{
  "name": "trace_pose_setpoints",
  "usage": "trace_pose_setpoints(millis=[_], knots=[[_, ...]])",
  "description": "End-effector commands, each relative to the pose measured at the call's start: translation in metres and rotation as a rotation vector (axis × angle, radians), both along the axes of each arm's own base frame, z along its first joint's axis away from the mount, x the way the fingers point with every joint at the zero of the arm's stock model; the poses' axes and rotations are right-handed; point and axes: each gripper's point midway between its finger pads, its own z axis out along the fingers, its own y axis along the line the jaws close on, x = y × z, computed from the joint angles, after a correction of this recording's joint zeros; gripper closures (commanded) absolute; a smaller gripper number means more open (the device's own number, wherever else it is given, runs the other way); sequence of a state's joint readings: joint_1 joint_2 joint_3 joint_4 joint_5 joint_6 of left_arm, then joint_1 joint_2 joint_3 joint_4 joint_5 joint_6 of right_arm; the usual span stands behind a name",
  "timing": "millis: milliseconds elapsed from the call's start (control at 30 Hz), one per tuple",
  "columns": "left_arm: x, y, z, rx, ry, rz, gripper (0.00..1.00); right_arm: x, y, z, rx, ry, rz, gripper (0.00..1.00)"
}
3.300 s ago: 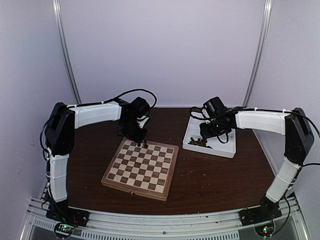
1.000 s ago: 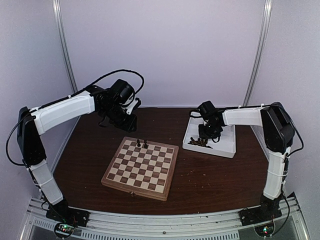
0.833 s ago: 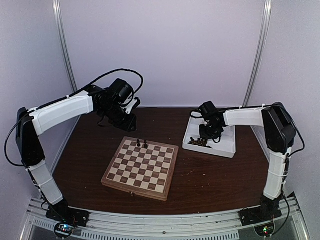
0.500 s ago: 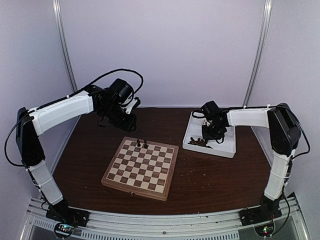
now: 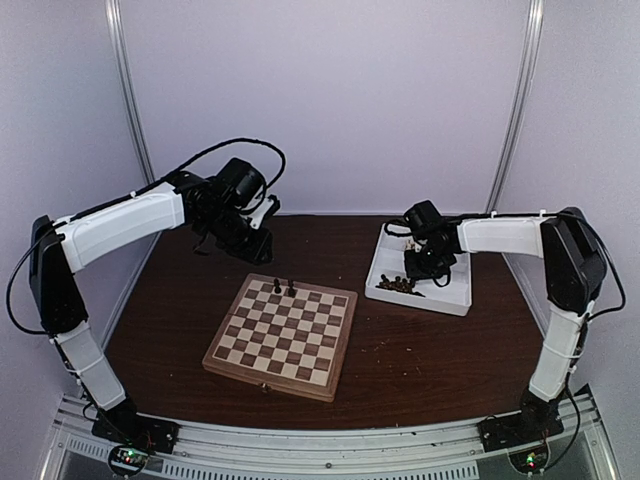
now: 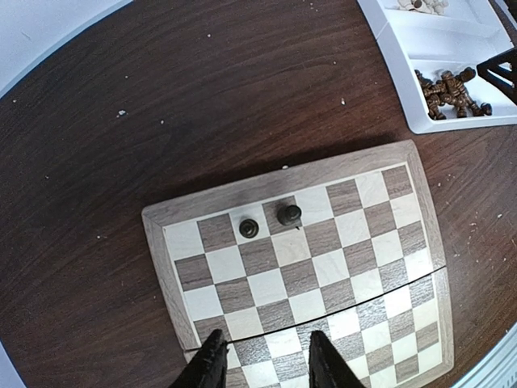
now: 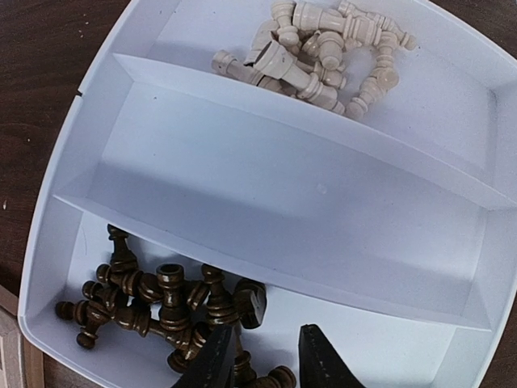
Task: Set up the chess pieces on the board
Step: Pick up the chess piece from the storage box.
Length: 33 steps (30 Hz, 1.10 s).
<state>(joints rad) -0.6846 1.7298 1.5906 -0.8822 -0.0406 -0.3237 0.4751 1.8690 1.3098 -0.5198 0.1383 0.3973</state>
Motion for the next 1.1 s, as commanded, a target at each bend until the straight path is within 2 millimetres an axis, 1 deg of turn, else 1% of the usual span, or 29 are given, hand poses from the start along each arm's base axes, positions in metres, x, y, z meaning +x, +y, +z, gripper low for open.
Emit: trace_pose_setpoints(millis=[0, 167, 400, 467, 600, 700, 833, 867, 933, 1067], knots=[[-0.002, -0.007, 0.013, -0.055, -0.028, -0.010, 0.64, 0.002, 0.001, -0.010, -0.003, 0.016, 0.001, 0.70], [-0.003, -0.010, 0.010, -0.062, -0.023, -0.015, 0.64, 0.004, 0.003, -0.016, 0.002, 0.028, 0.007, 0.73], [-0.003, -0.014, 0.010, -0.071, -0.019, -0.021, 0.64, 0.010, 0.006, -0.018, -0.006, 0.033, 0.016, 0.77], [-0.004, -0.015, 0.009, -0.072, -0.017, -0.023, 0.64, 0.011, 0.007, -0.019, -0.008, 0.035, 0.018, 0.79], [-0.004, -0.016, 0.008, -0.070, -0.017, -0.022, 0.65, 0.011, 0.008, -0.016, -0.007, 0.035, 0.028, 0.88], [-0.004, -0.015, 0.009, -0.071, -0.019, -0.023, 0.65, 0.009, 0.008, -0.007, -0.006, 0.027, 0.038, 0.91], [-0.006, -0.015, 0.009, -0.079, -0.016, -0.015, 0.65, 0.004, 0.006, 0.014, -0.004, -0.001, 0.065, 0.94], [-0.006, -0.016, 0.008, -0.082, -0.015, -0.013, 0.65, 0.002, 0.005, 0.016, -0.008, -0.001, 0.073, 0.94], [-0.014, -0.023, 0.007, -0.113, 0.005, -0.036, 0.65, -0.001, 0.007, 0.029, -0.002, -0.021, 0.097, 0.95], [-0.020, -0.027, 0.006, -0.121, 0.014, -0.048, 0.65, -0.011, 0.013, 0.045, 0.028, -0.027, 0.148, 0.96]])
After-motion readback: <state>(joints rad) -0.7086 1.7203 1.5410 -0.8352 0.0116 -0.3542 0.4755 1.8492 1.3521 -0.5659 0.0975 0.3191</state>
